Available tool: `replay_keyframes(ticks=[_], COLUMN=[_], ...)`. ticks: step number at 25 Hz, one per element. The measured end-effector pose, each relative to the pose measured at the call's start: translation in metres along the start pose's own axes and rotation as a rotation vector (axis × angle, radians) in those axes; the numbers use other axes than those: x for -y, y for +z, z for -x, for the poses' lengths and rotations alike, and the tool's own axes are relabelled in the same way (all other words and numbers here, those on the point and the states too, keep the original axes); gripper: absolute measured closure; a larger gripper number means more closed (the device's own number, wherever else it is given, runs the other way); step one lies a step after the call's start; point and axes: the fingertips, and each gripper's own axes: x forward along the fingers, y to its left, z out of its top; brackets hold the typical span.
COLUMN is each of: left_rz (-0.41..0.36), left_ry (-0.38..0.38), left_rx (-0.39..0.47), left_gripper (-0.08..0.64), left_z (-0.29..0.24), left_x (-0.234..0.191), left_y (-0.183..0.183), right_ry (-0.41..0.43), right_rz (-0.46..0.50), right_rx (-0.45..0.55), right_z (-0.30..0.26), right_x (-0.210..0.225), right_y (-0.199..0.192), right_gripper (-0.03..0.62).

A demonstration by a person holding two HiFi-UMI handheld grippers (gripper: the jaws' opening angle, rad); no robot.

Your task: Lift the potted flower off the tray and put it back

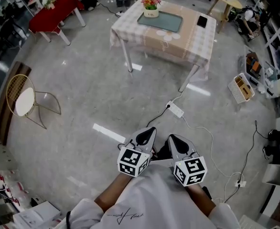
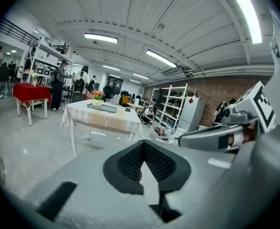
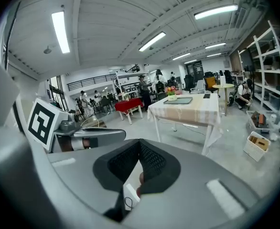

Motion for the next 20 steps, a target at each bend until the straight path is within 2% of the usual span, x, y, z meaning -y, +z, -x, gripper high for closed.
replay_keyframes(ticks=[2,6,9,14,20], left_rz=[-0.018,-0.103,-0.095,-0.126,-0.076], left_ry=[0.0,0.003,-0.015,-0.014,0.014], left_rx=[-0.001,-0.012,-0.025,-0.021,-0.029], left_gripper=[0.561,0.561,0.561,0.561,0.561], left_z=[-0.002,-0.004,-0.012,-0.025,-0.036], left_x=[0.0,0.003,0.005,0.001,-0.027], left_y=[0.001,0.002,0.001,0.015,0.022], right_ry=[-0.013,-0.006,-0.005,0.011,0.06], right_rz=[-0.011,-0.027,-0.04,-0.04,-0.021], right_rx=[0.007,0.001,-0.003,-0.003,-0.036], right_z=[0.0,-0.006,-0.012,-0.029,-0.059], right_x=[0.003,0.002,0.01,0.019,0.019], right_y=[0.0,0.0,0.001,0.011,0.021], right_gripper=[0.584,0.584,0.584,0.584,0.584])
